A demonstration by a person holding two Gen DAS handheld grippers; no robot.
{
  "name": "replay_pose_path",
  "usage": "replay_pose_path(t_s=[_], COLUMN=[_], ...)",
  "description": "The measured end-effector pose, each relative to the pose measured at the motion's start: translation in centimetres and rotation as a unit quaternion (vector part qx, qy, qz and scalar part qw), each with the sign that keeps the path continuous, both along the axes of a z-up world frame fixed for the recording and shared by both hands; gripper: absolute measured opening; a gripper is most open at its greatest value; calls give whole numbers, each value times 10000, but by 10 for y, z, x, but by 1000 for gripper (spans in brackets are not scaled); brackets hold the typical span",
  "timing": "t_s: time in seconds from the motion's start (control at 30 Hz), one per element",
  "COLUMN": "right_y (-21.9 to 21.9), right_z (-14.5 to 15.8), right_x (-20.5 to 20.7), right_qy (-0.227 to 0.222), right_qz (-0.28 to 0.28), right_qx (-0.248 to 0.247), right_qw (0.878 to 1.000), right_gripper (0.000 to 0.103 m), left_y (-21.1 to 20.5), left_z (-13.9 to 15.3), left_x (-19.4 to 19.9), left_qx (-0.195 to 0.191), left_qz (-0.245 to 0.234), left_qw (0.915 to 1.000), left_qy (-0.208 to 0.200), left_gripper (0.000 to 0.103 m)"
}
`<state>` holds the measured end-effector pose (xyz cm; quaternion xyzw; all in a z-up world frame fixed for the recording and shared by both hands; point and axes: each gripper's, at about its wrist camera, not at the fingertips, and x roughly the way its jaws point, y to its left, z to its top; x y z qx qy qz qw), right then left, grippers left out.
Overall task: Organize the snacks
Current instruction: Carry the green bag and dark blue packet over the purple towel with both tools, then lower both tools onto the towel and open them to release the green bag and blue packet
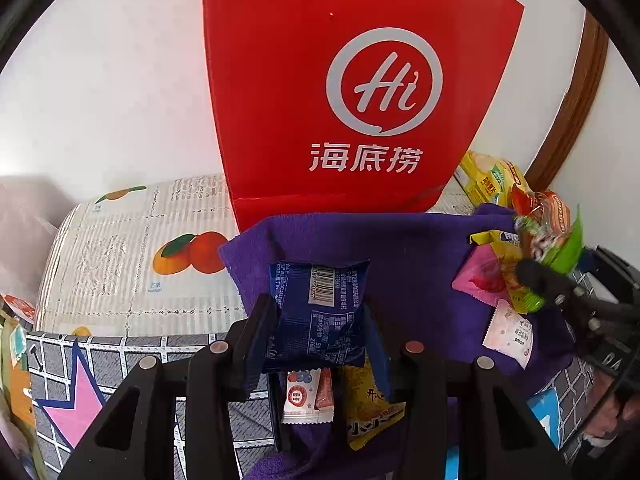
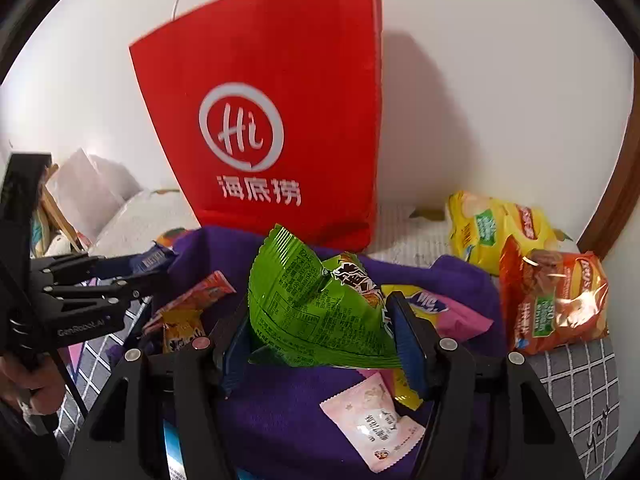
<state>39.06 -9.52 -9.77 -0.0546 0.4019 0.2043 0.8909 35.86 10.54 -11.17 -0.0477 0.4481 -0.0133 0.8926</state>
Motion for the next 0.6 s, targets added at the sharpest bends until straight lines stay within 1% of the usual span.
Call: replay_pose_path(t_s=[0.13,0.33,0.6], right_y=[11,21,16], right_z=[-12,-16,-22], right_x=[1,-3,2], right_qy=[175,209,373], right_qz=[100,263,271], right_qx=[-185,-279,-398], right_qw=[9996,9990,9981], right_gripper=[63,63,63], left_y=[0,-2,2], left_z=[0,-4,-3], left_x=[1,2,2], left_qx=[-9,-12,-97], left_qz=[8,-15,41], left_qw=[10000,10000,9999], left_qy=[5,78,45], left_gripper=[42,42,42])
